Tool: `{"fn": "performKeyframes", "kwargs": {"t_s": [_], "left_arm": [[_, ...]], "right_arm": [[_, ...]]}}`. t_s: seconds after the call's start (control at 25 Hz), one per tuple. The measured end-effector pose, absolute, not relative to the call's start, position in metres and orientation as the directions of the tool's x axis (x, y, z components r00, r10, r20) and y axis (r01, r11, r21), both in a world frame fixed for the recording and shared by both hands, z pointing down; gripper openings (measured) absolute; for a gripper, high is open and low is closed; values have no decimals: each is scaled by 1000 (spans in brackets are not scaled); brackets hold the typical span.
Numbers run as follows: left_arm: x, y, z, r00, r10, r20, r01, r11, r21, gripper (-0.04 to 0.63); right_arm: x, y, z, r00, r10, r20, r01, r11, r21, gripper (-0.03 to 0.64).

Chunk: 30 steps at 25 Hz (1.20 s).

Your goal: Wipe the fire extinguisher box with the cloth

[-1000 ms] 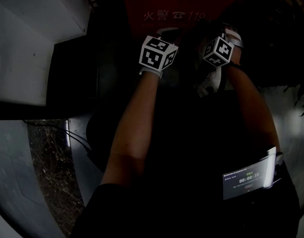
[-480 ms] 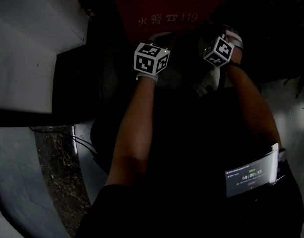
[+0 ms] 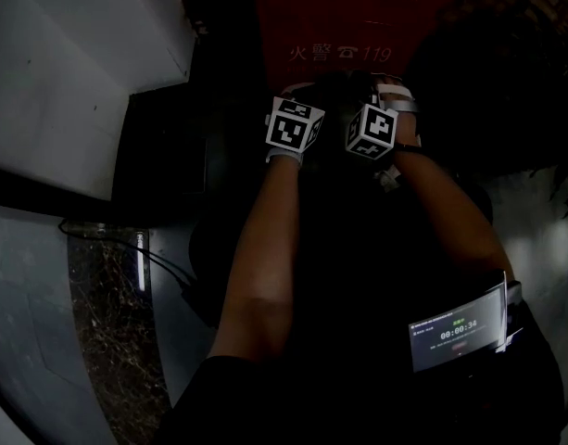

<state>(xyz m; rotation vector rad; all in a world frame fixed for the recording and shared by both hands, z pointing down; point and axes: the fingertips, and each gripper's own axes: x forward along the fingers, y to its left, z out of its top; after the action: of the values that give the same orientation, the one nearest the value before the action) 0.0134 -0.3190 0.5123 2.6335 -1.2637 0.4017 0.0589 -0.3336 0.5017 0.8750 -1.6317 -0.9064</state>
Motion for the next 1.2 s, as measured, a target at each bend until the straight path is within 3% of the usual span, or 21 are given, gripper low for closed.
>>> {"fn": "performKeyframes", "kwargs": {"t_s": [0.36, 0.52, 0.92, 1.2], "left_arm": [[-67, -339, 526, 398, -858, 325, -917, -377, 129, 3], [-104, -351, 526, 283, -905, 319, -959, -275, 72, 3], [-135, -355, 532, 144, -931, 335, -988, -155, -8, 3], [-131, -359, 533, 155, -932, 329, -985, -171, -18, 3]], "right_arm": [[-42, -337, 516, -318, -845, 430, -58, 470, 881, 33], [-63, -345, 521, -324, -840, 435, -54, 475, 878, 34], [-82, -360, 528, -337, -830, 445, -40, 485, 874, 34], [-80, -363, 528, -345, -832, 435, -62, 483, 874, 34]]}}
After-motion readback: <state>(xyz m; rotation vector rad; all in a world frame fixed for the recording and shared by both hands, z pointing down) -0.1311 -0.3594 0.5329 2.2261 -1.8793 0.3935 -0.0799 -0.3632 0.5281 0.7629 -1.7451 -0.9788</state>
